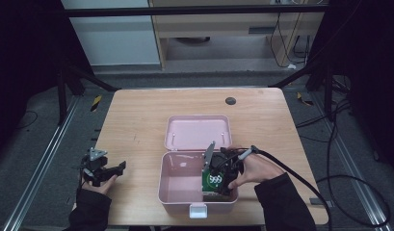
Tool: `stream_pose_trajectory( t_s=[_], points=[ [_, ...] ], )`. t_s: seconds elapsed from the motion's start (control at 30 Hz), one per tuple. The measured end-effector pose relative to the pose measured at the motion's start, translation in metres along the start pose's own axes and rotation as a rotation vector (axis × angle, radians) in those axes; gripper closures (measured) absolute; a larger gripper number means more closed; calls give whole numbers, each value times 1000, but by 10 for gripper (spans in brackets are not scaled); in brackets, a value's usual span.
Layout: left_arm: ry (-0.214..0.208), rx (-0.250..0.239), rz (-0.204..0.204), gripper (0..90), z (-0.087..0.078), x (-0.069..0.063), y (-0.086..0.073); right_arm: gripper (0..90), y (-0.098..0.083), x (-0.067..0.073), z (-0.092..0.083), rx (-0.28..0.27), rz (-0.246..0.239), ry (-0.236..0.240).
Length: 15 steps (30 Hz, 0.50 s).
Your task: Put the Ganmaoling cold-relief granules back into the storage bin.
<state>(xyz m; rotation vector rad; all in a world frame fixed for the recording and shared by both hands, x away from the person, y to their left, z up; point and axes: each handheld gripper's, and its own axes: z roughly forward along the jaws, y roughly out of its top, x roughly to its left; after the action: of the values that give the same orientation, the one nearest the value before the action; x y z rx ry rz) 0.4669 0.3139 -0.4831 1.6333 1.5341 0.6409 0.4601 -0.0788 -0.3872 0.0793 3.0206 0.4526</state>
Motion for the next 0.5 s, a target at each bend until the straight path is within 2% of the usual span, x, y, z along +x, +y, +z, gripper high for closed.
stream_pose_trajectory(
  t_s=[0.07, 0.2, 0.4, 0.5],
  points=[
    [-3, 1, 1, 229, 0, 0, 0, 112, -1, 0, -6, -22, 15, -18],
    [-6, 2, 7, 239, 0, 0, 0, 101, -6, -2, -23, -117, 42, -66],
    [-7, -2, 4, 256, -1, 0, 0, 111, -16, -4, -46, -188, 81, -125],
    [-6, -9, 3, 258, -1, 0, 0, 109, -23, -2, -59, -218, 97, -169]
  ],
)
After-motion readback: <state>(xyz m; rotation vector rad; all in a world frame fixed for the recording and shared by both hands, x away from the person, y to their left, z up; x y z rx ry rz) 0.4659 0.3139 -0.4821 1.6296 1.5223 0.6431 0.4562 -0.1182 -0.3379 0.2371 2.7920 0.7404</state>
